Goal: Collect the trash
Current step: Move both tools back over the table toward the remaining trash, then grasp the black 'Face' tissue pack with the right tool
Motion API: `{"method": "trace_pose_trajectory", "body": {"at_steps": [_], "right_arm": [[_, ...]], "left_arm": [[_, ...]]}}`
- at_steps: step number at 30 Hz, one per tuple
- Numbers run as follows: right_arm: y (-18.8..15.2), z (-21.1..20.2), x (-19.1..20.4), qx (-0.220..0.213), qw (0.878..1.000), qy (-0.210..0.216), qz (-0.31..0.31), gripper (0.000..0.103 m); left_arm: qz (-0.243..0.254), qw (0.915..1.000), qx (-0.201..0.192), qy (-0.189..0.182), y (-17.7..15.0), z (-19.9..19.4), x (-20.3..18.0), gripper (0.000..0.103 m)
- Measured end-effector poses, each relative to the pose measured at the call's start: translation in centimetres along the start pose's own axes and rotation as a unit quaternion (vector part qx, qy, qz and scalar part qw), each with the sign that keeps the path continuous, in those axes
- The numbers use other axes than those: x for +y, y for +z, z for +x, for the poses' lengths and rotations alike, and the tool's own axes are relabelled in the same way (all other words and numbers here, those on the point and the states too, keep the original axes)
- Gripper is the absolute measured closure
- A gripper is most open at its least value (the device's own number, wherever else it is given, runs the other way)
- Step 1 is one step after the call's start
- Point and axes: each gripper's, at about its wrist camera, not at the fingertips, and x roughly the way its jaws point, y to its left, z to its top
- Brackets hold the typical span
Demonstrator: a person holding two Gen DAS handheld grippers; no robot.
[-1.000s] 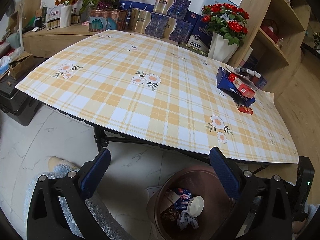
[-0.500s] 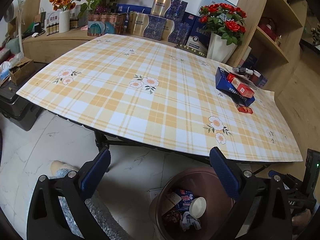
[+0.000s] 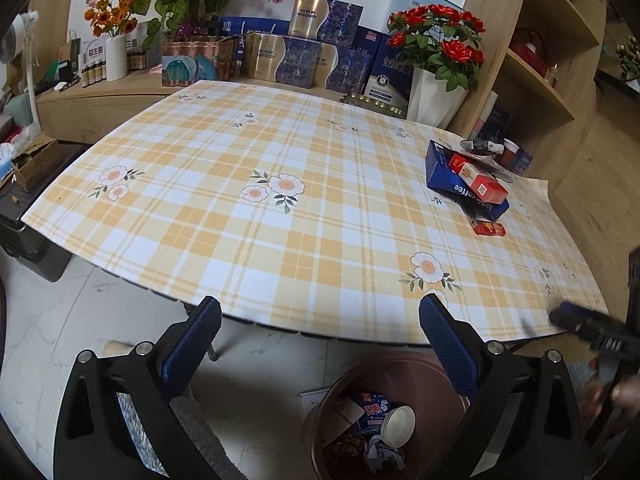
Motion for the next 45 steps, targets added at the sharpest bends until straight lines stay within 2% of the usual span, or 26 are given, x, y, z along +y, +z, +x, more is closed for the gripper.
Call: {"method": "trace_pose_trajectory", "body": {"at_steps": [3, 6, 10, 14, 19, 24, 25, 26, 35, 43, 45], "right_arm": [[4.1, -0.2, -0.5, -0.022, 1.000, -0.007, -0.021, 0.007], [9.1, 0.4, -0.8, -0.047, 0.998, -0.009, -0.038, 0.014], [14.0, 2.4, -0.5, -0.070, 0.995, -0.031, -0.069, 0.021], [17.8, 5.5, -0.4, -0.067, 0.994, -0.043, -0.077, 0.029], [20.9, 9.3, -0.9, -0.047, 0.996, -0.049, -0.064, 0.032], [21.8, 11.5, -0.8, -0.026, 0.997, -0.046, -0.064, 0.038], [21.8, 11.7, -0.7, -0.023, 0.997, -0.044, -0.064, 0.048], [21.8, 11.7, -0.7, -0.020, 0.997, -0.041, -0.062, 0.054], [20.4, 6.5, -2.5, -0.082, 0.996, -0.021, -0.033, 0.057], [16.6, 3.0, -5.2, -0.104, 0.994, -0.040, -0.018, 0.057], [15.7, 2.6, -5.7, -0.104, 0.993, -0.044, -0.016, 0.057]], "left_arm": [[0.001, 1.0000, 0.004, -0.003, 1.0, 0.9, -0.4, 0.006], [0.006, 1.0000, 0.004, -0.006, 2.1, 1.7, -0.9, 0.006], [0.009, 0.9999, 0.007, -0.012, 3.3, 2.9, -1.7, 0.006], [0.015, 0.9997, 0.010, -0.018, 4.4, 4.0, -2.4, 0.006], [0.010, 0.9995, 0.018, -0.024, 5.1, 5.1, -2.9, 0.006], [0.006, 0.9988, 0.032, -0.035, 5.6, 6.4, -3.4, 0.006], [0.005, 0.9986, 0.035, -0.040, 5.7, 6.6, -3.6, 0.006], [0.005, 0.9982, 0.038, -0.045, 5.8, 6.8, -3.8, 0.006], [-0.009, 0.9922, 0.056, -0.111, 8.6, 8.7, -6.8, 0.008], [-0.080, 0.9730, 0.098, -0.193, 12.4, 12.5, -9.7, 0.031], [-0.108, 0.9652, 0.107, -0.213, 13.8, 14.0, -10.5, 0.037]]}}
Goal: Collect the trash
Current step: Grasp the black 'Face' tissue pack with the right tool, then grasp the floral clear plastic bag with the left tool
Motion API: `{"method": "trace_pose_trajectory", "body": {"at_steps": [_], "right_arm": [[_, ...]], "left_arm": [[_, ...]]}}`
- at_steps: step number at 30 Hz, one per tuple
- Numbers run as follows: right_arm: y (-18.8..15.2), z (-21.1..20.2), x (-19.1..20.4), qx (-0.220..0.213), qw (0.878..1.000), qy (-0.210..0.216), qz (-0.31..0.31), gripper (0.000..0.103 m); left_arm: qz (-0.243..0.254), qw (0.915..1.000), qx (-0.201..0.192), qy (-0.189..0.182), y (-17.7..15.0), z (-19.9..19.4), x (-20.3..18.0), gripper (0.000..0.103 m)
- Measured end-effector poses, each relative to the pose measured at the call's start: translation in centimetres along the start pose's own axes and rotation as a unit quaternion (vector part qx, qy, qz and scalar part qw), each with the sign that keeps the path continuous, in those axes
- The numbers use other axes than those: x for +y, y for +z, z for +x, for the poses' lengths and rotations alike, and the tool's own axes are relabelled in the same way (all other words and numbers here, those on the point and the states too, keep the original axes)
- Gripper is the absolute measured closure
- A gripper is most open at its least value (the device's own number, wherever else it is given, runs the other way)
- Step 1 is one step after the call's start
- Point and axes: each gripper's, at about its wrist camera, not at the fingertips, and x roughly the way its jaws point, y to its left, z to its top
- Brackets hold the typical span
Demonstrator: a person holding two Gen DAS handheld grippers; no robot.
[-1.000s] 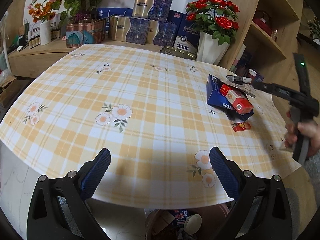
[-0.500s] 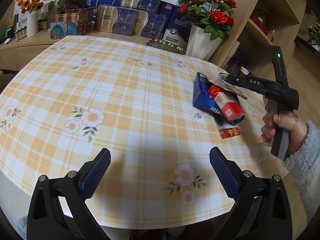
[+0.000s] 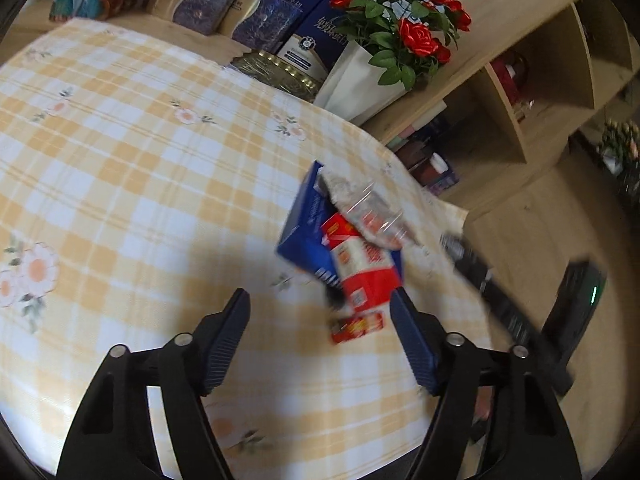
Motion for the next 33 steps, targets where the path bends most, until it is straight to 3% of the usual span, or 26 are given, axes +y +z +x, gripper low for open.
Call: {"method": "trace_pose_trajectory", "body": {"at_steps": [6, 15, 26, 28, 33], "right_arm": [[-2.1, -1.0, -1.9, 0.002, 0.999, 0.011, 0.037, 0.057], [-3.0, -1.6, -4.4, -0.001, 0.997, 0.014, 0.073, 0.057], [-3.9, -1.6, -5.7, 0.003, 0.996, 0.009, 0.090, 0.057], [-4.0, -1.7, -5.8, 0.003, 0.996, 0.009, 0.092, 0.057], [-3.9, -2.2, -5.9, -0.002, 0.995, 0.011, 0.096, 0.057]], "left_arm": [[-0.089, 0.9946, 0.014, -0.052, 4.1, 4.7, -0.7, 0.043], [-0.145, 0.9891, 0.026, -0.014, 6.8, 9.4, -0.4, 0.044], [-0.068, 0.9965, 0.026, 0.041, 7.1, 12.0, -2.9, 0.044], [-0.061, 0.9966, 0.031, 0.047, 6.8, 12.3, -3.0, 0.066], [-0.020, 0.9987, 0.006, 0.047, 6.8, 11.1, -3.7, 0.070]]}}
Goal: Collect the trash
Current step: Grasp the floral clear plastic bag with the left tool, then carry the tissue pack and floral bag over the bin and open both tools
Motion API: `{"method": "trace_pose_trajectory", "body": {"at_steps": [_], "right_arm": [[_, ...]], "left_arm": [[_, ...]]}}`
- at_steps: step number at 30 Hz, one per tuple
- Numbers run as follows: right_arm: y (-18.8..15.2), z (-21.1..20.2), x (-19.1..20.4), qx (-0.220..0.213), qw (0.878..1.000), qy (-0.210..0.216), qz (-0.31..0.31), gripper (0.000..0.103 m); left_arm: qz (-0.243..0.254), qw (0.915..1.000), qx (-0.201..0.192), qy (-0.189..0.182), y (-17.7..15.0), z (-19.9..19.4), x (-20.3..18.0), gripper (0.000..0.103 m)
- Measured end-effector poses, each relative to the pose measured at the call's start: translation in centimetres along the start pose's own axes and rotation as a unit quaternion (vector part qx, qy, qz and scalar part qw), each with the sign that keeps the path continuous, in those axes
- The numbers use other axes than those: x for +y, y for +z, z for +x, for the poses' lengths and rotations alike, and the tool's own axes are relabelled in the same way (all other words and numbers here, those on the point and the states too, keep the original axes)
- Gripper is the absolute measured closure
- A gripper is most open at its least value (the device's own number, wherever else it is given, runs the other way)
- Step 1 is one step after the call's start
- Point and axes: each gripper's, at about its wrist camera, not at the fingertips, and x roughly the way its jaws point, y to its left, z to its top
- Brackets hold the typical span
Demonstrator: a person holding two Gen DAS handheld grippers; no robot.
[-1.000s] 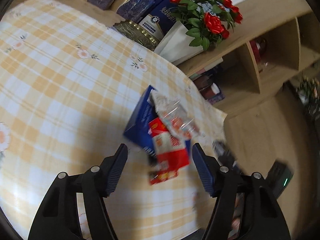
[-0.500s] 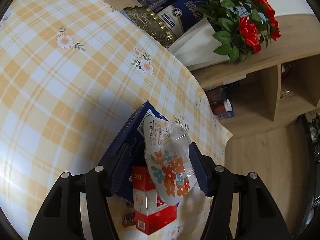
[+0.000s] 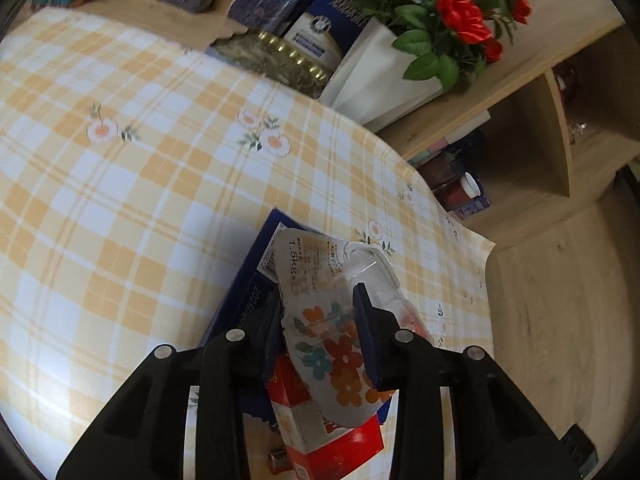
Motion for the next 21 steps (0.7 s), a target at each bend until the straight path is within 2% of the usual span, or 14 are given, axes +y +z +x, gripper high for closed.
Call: {"method": "trace_pose_trajectory", "body": {"at_steps": [11, 21], "right_arm": [[0.7, -2.9, 1.4, -0.026, 1.000, 0.008, -0.001, 0.057], [0.3, -6.6, 4.1, -0.042, 0.999, 0.014, -0.015, 0.057]], "left_arm": [[0.094, 0.9934, -0.050, -0.042, 1.1, -7.5, -3.5, 0.071], [0.132, 0.9884, -0.055, -0.052, -1.8, -15.9, -2.3, 0.071]]}}
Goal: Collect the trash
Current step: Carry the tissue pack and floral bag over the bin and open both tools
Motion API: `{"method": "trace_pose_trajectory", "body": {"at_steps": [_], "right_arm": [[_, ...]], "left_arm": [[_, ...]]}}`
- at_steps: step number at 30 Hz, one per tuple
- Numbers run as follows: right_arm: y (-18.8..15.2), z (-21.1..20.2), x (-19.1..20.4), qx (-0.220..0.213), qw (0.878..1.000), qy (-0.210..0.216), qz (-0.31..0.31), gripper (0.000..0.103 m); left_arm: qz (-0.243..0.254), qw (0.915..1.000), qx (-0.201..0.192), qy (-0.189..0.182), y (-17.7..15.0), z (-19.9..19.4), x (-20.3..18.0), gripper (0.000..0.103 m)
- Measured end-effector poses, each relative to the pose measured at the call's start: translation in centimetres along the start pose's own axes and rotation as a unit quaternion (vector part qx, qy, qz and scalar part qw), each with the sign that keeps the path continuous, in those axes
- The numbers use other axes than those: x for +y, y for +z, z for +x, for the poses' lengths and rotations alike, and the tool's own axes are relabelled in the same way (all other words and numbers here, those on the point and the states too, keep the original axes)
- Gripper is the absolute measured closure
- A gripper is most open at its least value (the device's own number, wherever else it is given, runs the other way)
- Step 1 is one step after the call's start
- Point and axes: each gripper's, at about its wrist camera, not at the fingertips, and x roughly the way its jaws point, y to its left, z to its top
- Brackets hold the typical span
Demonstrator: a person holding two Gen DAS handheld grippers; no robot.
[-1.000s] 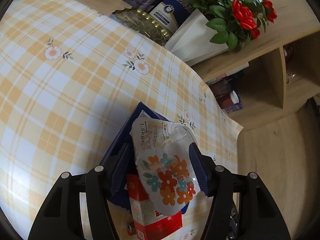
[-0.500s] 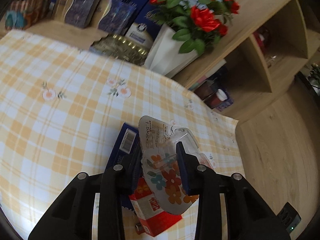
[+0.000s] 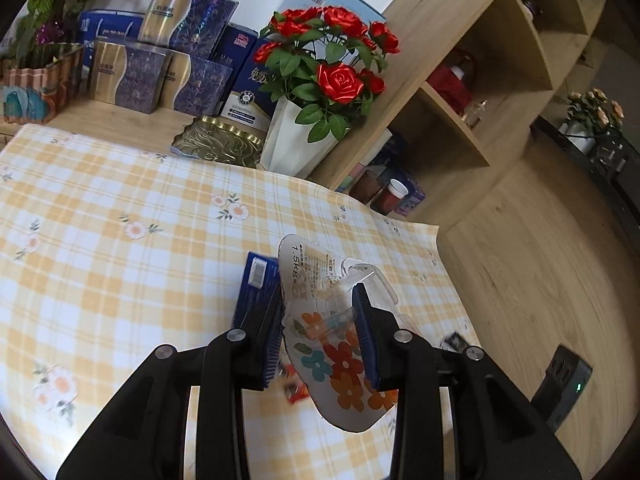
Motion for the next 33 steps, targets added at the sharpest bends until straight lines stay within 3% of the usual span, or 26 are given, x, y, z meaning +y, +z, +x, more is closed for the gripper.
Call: {"method": "trace_pose_trajectory", "body": {"at_steps": [8, 15, 25, 33], "right_arm": [[-1.8, -3.1, 2.7, -0.006, 1.000, 0.005, -0.015, 0.057], [-4.0, -4.9, 3.8, 0.001, 1.000, 0.006, -0.015, 0.057], [-6.7, -6.6, 4.8, 0.011, 1.000, 0.010, -0.016, 0.057], [-8.0, -6.7, 4.7, 0.023, 1.000, 0.010, -0.014, 0.057]], "left_arm": [[0.027, 0.9994, 0.020, 0.001, -4.7, -5.7, 0.5, 0.071], [0.029, 0.9977, 0.060, 0.004, -11.1, -9.2, 1.7, 0.071], [0.044, 0.9915, 0.121, 0.021, -19.9, -10.2, 2.5, 0.071], [0.031, 0.9813, 0.184, 0.049, -24.8, -7.9, 4.0, 0.070]]}}
